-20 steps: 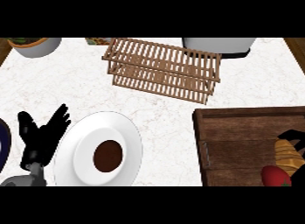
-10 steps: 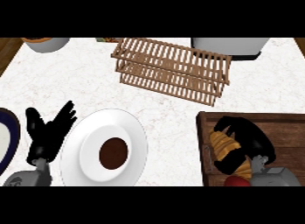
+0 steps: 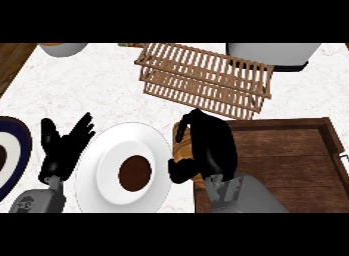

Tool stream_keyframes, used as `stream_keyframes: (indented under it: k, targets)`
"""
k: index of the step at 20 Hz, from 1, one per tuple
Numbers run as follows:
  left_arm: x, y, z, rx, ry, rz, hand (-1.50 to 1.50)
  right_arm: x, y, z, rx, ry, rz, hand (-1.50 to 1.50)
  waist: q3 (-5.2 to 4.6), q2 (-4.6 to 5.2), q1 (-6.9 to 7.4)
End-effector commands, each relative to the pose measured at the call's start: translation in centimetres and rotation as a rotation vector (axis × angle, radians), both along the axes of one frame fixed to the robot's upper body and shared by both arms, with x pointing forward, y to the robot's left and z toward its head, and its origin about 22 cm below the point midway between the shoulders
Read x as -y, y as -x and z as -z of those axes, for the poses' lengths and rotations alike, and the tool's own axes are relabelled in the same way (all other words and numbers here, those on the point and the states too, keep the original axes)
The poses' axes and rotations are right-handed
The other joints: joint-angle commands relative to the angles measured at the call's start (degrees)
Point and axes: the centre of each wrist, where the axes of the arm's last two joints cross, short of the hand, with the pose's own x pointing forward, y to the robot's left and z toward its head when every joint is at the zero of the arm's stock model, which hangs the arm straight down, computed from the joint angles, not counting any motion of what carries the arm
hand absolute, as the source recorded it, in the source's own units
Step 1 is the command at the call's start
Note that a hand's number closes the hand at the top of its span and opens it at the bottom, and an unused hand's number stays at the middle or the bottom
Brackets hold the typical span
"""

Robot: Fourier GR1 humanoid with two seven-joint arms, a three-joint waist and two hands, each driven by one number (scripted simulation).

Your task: Pick the croissant from the tray and place it in the tiered shelf

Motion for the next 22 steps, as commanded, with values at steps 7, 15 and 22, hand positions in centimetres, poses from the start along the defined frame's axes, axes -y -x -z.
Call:
stream_keyframes:
  k: [7, 15, 22]
  targets:
    - [-1.1, 0.0, 0.4, -0.019, -0.006, -0.050, 0.00, -6.6, 1.9, -10.4, 0.309, -0.027, 0.170, 1.50, -0.14, -0.81, -1.62]
    - [-1.0, 0.2, 0.4, -0.024, -0.006, -0.046, 0.00, -7.8, -0.3, -16.9, 0.373, -0.022, 0.257, 1.50, -0.05, -0.68, -2.80]
    - [-0.5, 0.9, 1.0, -0.017, -0.010, -0.062, 0.00, -7.8, -2.6, -23.1, 0.420, -0.088, 0.338, 1.50, 0.04, -0.28, -3.54]
